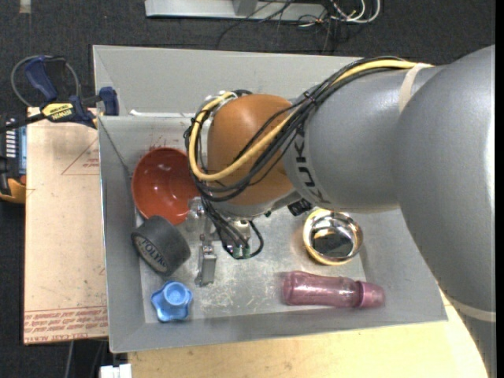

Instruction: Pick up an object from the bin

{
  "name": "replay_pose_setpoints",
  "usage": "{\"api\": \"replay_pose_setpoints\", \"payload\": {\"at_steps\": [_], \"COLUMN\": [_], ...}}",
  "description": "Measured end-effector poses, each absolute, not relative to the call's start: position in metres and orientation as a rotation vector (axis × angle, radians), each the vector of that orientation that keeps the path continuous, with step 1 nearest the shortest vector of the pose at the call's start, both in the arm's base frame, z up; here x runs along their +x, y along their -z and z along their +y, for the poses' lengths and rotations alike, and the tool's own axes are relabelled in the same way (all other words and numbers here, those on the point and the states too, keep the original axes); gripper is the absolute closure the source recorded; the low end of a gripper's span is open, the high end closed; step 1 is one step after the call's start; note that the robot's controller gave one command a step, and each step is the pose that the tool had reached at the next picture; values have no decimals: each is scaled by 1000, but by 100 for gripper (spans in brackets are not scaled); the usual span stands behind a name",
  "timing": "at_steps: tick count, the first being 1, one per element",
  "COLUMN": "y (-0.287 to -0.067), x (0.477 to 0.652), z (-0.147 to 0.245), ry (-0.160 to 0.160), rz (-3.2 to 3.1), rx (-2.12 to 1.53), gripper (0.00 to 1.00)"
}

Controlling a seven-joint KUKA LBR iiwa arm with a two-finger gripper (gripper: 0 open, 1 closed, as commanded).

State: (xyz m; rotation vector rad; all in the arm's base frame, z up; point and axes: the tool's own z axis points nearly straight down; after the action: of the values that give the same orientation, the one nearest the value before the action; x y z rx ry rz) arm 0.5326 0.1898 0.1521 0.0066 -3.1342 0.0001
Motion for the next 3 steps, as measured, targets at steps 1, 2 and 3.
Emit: {"api": "replay_pose_setpoints", "payload": {"at_steps": [1, 2, 3], "y": [-156, -99, -146], "x": [535, 554, 553], "z": [189, 209, 244], "ry": [2, 5, 10], "rz": [-3141, -3143, -3154], "rx": [-1, 73, 28], "gripper": [0, 0, 0]}}
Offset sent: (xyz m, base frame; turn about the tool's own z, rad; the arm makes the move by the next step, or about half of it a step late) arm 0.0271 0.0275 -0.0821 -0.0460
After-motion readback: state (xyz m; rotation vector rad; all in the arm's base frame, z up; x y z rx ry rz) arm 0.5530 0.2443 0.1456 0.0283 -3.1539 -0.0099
